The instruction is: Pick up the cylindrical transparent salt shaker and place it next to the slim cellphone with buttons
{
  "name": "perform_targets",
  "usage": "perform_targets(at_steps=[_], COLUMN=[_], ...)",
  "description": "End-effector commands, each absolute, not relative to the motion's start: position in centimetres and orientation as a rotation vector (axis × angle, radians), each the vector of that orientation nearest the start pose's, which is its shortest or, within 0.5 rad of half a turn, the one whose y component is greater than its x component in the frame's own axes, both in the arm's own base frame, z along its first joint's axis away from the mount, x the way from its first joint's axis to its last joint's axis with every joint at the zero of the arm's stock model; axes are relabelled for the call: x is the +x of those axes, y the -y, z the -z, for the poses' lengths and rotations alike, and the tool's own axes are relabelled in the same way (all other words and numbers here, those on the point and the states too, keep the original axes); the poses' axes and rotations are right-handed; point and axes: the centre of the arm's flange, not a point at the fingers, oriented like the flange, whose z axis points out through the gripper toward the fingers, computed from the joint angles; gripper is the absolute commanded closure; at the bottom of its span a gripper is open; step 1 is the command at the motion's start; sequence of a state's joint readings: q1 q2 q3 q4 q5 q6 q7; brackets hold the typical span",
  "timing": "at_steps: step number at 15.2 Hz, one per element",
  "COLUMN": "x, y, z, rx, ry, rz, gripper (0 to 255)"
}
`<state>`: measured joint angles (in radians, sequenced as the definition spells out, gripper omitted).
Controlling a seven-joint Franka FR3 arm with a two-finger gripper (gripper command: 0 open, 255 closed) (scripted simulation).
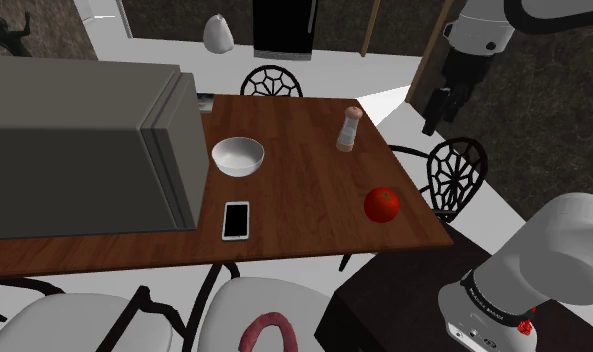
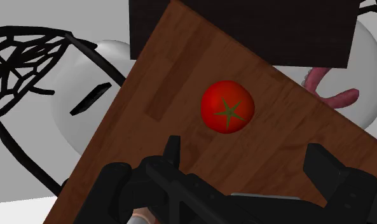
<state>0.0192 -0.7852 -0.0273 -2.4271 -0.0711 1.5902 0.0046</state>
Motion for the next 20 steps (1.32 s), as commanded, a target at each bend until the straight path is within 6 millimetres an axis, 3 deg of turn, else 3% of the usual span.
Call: perform_targets(at_steps=[1,20], x=[30.6,51.4], y=[1.2,12.5], z=[-55.8,-47.1], rx=[-3.192,-3.176], ry=[-0.002,-0.077], rz=[-0.083,-0.084], gripper=[0,0])
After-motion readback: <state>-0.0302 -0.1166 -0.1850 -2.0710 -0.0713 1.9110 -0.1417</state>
